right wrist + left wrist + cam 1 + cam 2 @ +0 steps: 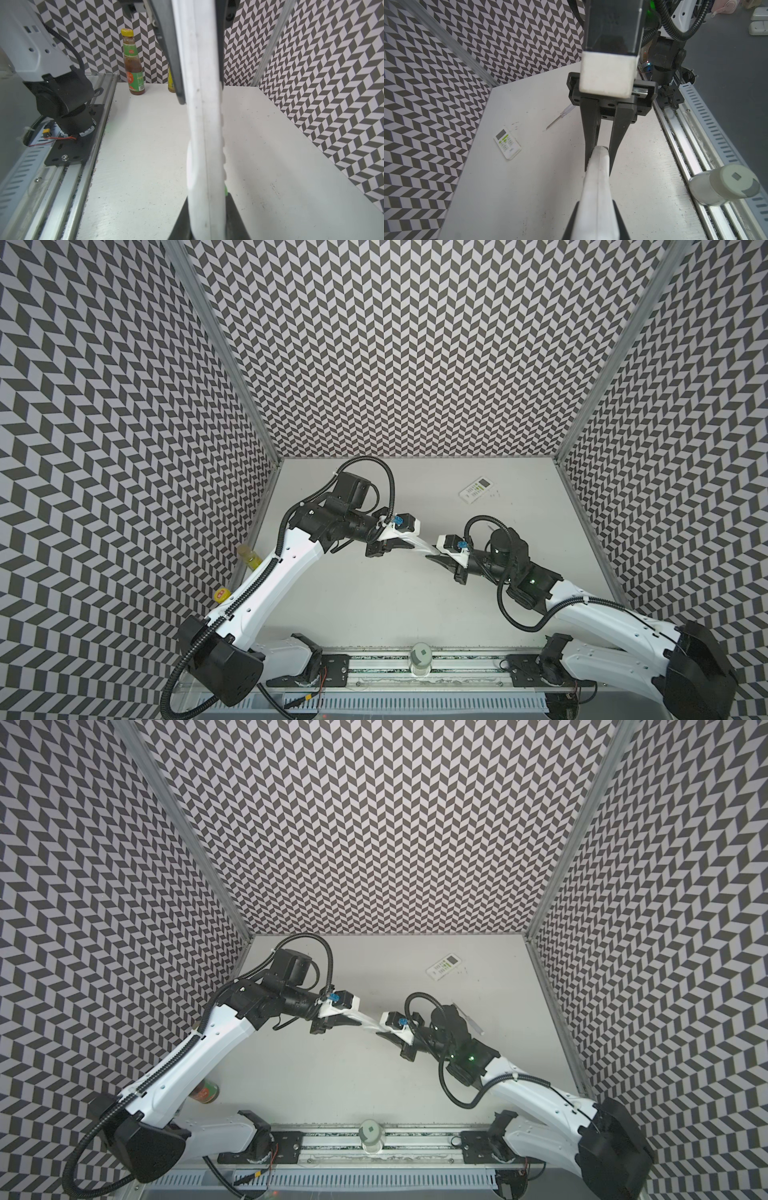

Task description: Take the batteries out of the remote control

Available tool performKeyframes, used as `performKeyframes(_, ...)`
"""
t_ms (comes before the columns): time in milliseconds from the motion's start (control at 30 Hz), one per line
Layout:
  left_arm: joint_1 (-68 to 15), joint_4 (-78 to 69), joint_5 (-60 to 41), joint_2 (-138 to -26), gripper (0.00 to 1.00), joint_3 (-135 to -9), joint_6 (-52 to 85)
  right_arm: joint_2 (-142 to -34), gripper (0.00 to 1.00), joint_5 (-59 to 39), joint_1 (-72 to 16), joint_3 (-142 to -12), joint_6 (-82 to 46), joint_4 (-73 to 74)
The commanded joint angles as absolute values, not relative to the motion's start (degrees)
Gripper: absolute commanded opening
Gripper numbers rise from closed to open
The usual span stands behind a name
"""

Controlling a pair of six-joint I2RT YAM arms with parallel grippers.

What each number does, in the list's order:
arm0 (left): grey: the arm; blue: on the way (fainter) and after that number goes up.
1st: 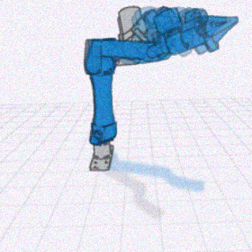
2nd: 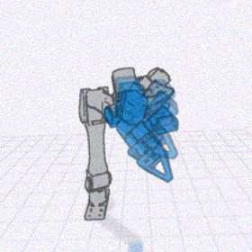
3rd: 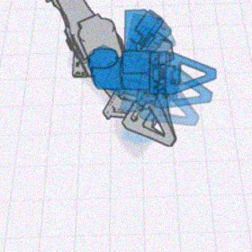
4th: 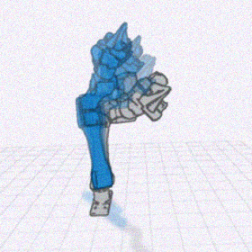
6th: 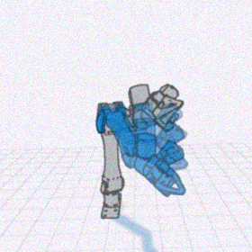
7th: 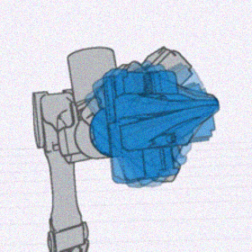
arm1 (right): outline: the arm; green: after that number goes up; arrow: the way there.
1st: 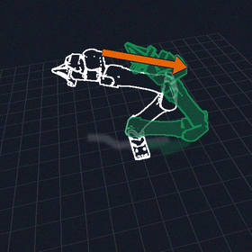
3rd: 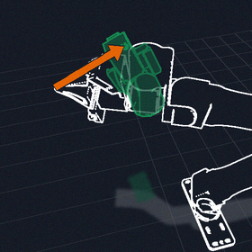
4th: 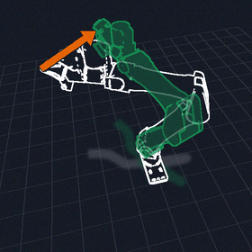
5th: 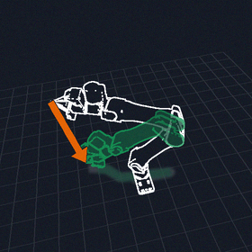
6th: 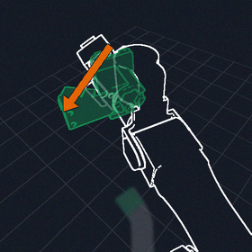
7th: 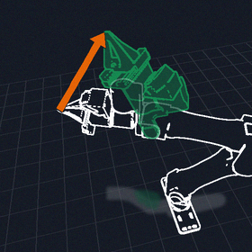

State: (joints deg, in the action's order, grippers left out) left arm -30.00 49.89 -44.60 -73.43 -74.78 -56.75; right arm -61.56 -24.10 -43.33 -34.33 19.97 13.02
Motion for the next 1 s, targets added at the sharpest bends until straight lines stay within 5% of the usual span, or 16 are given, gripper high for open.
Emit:
performKeyframes(0, -29.87, 46.09, -43.83, -73.41, 0.05, -74.92, -53.67, -58.52, 0.41, -20.72, -43.42, -35.95, 15.19, 17.22)
performKeyframes(200, -24.64, 35.26, -46.26, -71.48, 0.01, -71.73, -39.71, -54.12, 0.66, -15.00, -43.34, -32.99, 7.80, 18.89)
performKeyframes(533, -14.51, 15.09, -49.79, -66.02, 0.00, -59.44, -2.68, -54.62, 0.78, -7.27, -41.40, -28.58, -16.85, 28.02)
performKeyframes(667, -12.83, 8.41, -55.24, -65.07, 0.00, -53.77, 6.34, -59.32, 0.91, -9.60, -41.35, -29.34, -27.18, 30.88)
performKeyframes(967, -11.52, -5.00, -59.63, -67.68, 0.00, -44.59, 21.72, -68.13, 0.90, -13.20, -39.90, -34.51, -33.18, 30.55)
